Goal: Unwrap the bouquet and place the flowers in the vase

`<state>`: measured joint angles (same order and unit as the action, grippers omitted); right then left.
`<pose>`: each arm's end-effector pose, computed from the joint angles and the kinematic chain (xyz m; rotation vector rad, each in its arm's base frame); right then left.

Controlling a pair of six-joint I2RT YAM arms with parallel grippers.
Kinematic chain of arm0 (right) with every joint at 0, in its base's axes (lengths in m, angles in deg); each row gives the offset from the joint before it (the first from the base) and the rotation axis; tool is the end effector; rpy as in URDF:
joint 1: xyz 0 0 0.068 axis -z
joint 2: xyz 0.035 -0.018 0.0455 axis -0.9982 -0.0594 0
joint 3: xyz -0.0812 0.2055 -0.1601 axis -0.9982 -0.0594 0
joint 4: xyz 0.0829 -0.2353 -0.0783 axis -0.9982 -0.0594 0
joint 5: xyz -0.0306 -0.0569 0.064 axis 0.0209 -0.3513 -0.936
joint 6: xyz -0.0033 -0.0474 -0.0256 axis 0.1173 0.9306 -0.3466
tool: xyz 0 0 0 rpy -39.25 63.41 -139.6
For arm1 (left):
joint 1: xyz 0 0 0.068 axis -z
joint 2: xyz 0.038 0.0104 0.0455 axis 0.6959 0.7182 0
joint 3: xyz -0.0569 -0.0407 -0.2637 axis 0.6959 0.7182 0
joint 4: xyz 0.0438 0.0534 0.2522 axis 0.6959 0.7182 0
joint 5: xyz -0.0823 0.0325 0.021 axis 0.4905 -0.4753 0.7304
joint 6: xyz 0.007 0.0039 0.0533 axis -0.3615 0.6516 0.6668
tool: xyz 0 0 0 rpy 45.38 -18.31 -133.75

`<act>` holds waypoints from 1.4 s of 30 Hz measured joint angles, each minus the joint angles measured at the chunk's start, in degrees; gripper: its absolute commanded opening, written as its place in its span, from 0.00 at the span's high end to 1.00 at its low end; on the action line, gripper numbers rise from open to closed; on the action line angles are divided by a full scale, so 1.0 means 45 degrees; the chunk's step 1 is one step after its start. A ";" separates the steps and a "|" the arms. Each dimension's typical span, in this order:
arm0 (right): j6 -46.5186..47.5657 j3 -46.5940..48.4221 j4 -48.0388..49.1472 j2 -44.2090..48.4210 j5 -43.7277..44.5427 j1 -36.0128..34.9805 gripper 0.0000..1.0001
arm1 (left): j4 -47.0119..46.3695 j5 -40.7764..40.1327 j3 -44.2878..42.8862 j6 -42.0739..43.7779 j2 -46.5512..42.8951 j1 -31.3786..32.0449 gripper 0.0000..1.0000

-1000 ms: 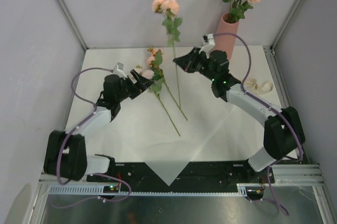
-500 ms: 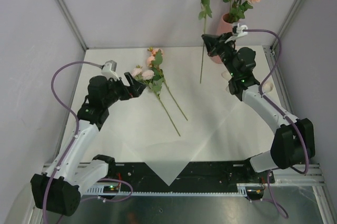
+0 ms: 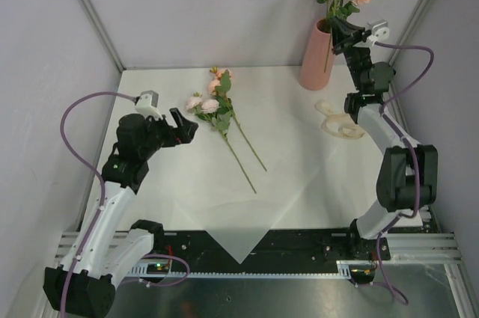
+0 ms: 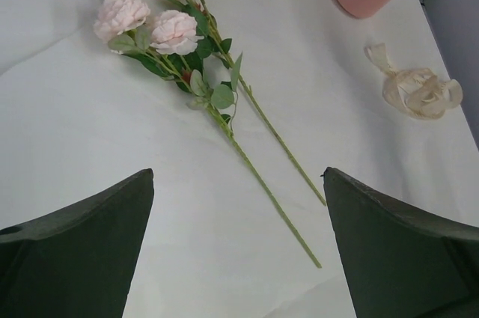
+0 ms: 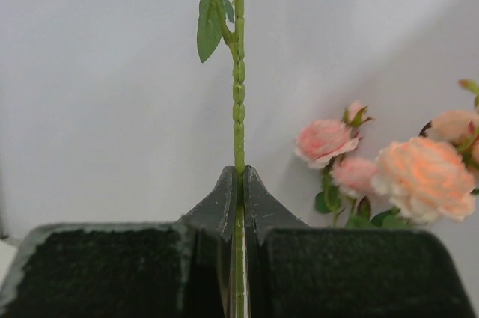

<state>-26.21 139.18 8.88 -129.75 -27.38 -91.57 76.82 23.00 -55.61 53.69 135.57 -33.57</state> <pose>0.3623 0.0422 0.4072 -0.2854 0.8872 0.2960 0.1898 -0.0419 0.3231 -0.0835 1.9508 -0.5640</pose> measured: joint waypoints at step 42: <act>-0.0481 0.7553 -0.0967 -0.8378 0.1180 0.0947 0.63 | 0.0209 0.1384 0.0000 0.0073 0.0520 -0.2040 0.00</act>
<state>-28.37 173.17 4.53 -167.45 -22.07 -87.30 77.76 29.23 -55.61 54.02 137.91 -42.75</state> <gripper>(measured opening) 0.253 0.995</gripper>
